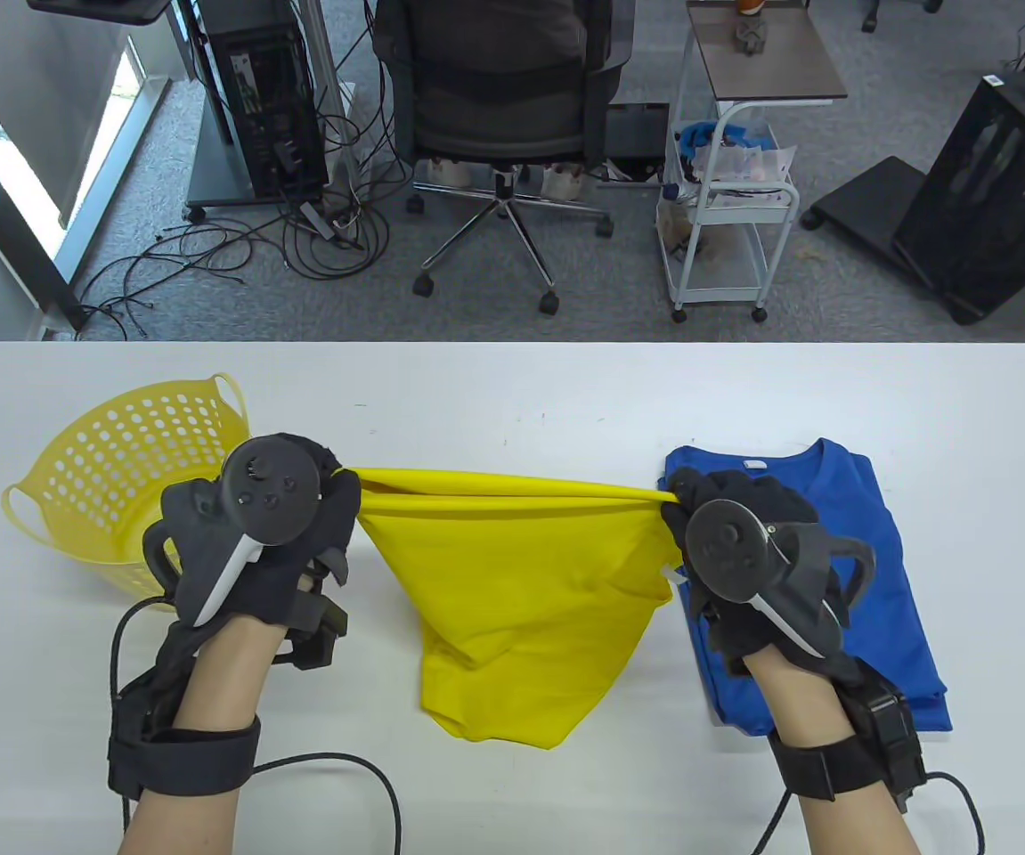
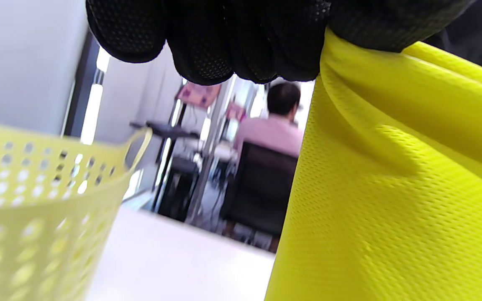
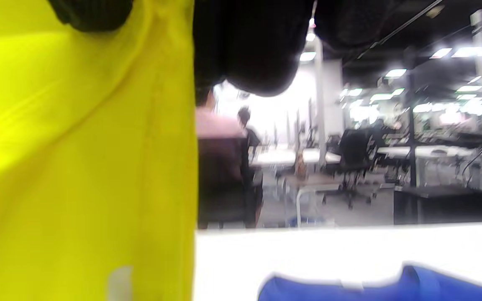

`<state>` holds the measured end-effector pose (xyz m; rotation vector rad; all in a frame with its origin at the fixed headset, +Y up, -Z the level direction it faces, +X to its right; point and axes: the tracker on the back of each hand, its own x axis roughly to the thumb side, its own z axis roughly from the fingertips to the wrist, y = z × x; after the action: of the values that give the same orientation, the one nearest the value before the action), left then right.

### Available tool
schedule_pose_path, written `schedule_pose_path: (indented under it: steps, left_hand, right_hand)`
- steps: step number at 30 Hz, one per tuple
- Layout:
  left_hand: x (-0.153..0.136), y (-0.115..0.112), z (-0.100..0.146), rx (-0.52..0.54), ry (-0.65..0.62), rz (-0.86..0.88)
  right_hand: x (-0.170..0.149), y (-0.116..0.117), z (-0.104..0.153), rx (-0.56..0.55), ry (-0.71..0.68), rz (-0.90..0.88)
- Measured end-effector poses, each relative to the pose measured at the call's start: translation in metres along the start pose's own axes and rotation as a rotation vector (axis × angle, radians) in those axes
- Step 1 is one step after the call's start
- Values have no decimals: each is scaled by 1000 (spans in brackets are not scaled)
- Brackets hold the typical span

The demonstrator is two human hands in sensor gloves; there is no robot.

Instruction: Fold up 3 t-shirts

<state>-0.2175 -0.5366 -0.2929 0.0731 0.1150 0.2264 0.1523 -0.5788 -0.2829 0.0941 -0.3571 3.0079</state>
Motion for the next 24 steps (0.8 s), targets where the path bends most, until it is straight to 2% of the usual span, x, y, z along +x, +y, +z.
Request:
schedule_pose_path:
  steps: [4,6,11,13,15,16,18,19,20,21,23,24]
  left_hand:
    - [-4,-43,-5,-157,-11,-68]
    - [-7,-59,-7,-188,-12,-81]
    - [-12,-87,-11,-267,-29,-87]
    - [-12,-99,-17,-318,-40,-115]
    - [-8,-110,-31,-364,-42,-117]
    - [-4,-112,-44,-370,-43,-112]
    - [6,-109,-77,-351,-35,-115]
    - [12,-100,-104,-304,-16,-121]
    - [17,-89,-124,-238,2,-116]
    - [20,-73,-146,-137,38,-100]
    - [28,-25,-168,151,106,27]
    - [36,13,-170,321,106,123]
  right_hand:
    - [-7,47,2,216,-83,-14]
    - [-10,61,3,268,-90,-31]
    - [-17,78,0,373,-113,-69]
    - [-20,86,-6,475,-116,-77]
    - [-23,98,-22,585,-90,-58]
    - [-23,104,-38,638,-71,-37]
    - [-23,109,-80,672,-21,1]
    - [-22,105,-112,655,28,18]
    - [-21,98,-135,619,61,19]
    - [-18,82,-160,513,92,17]
    - [-12,36,-195,151,105,-52]
    - [-6,-2,-206,-102,119,-120]
